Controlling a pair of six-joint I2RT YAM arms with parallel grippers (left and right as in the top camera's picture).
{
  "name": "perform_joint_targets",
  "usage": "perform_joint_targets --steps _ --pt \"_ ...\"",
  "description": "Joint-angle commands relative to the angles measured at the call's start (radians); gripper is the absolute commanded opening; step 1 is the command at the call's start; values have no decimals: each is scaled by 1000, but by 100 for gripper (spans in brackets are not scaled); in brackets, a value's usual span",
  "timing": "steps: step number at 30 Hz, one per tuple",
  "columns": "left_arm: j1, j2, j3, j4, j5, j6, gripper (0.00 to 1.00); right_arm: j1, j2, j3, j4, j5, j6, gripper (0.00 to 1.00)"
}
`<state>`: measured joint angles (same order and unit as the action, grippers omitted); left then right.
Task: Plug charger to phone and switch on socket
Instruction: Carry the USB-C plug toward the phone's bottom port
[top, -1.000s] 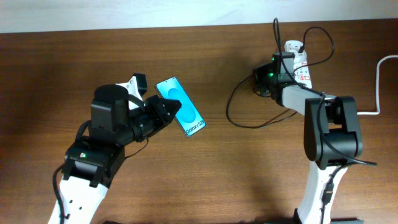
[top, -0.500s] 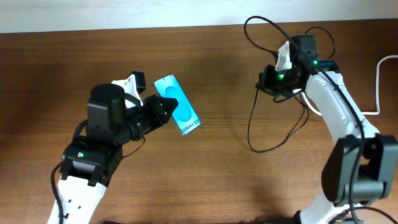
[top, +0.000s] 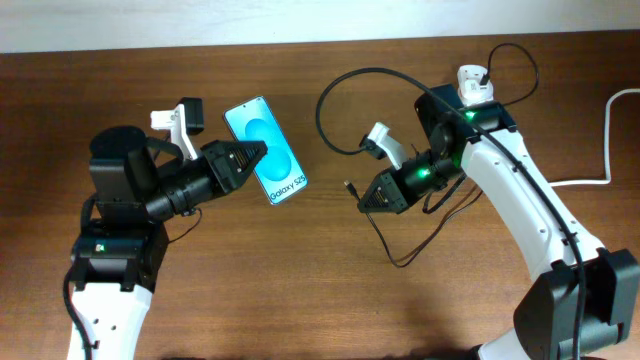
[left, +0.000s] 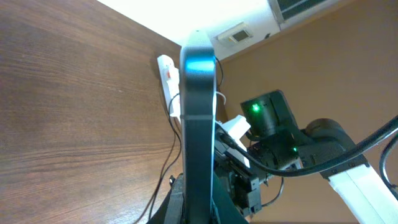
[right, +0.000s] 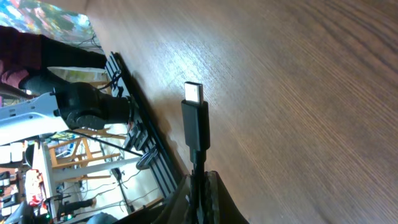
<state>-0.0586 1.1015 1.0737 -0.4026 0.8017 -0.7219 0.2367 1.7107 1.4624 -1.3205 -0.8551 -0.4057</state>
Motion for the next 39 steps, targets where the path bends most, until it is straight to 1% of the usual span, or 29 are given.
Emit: perform_joint_targets --steps 1,5,7,12,14,16,18,20,22,24,27,31,33,34,35,37,39 --pt "7 -17 25 6 52 21 0 7 -22 0 -31 -5 -28 4" --pt "7 -17 24 5 56 20 0 7 -22 0 -80 2 -30 4" --pt "7 -17 24 2 75 20 0 7 -34 0 -128 -2 -67 4" --pt "7 -17 25 1 101 20 0 15 -158 0 -197 -3 -82 4" --pt "7 -17 24 2 101 19 0 58 -223 0 -214 -11 -95 4" --pt "7 -17 24 2 101 6 0 122 -253 0 -214 -17 -95 4" --pt "7 -17 24 3 111 -34 0 179 -257 0 -209 -86 -92 5" --pt "7 -17 24 10 112 -52 0 183 -257 0 -192 -121 -91 5" --pt "7 -17 25 35 111 -116 0 183 -257 0 -156 -193 -90 5" --pt "6 -17 25 74 108 -153 0 184 -256 0 -108 -221 -48 4" --pt "6 -17 24 80 108 -153 0 184 -256 0 -38 -298 -45 4" --pt "6 -17 25 84 100 -153 0 184 -255 0 -5 -296 -45 4" --pt "6 -17 24 134 100 -169 0 184 -242 0 -6 -297 -45 5" --pt "6 -17 25 165 101 -176 0 183 -227 0 5 -296 -30 5" --pt "6 -17 24 171 101 -175 0 184 -215 0 38 -297 -24 4" --pt "6 -17 24 171 101 -175 0 184 -211 0 126 -296 56 4" --pt "6 -17 24 171 100 -175 0 184 -211 0 164 -297 76 4"
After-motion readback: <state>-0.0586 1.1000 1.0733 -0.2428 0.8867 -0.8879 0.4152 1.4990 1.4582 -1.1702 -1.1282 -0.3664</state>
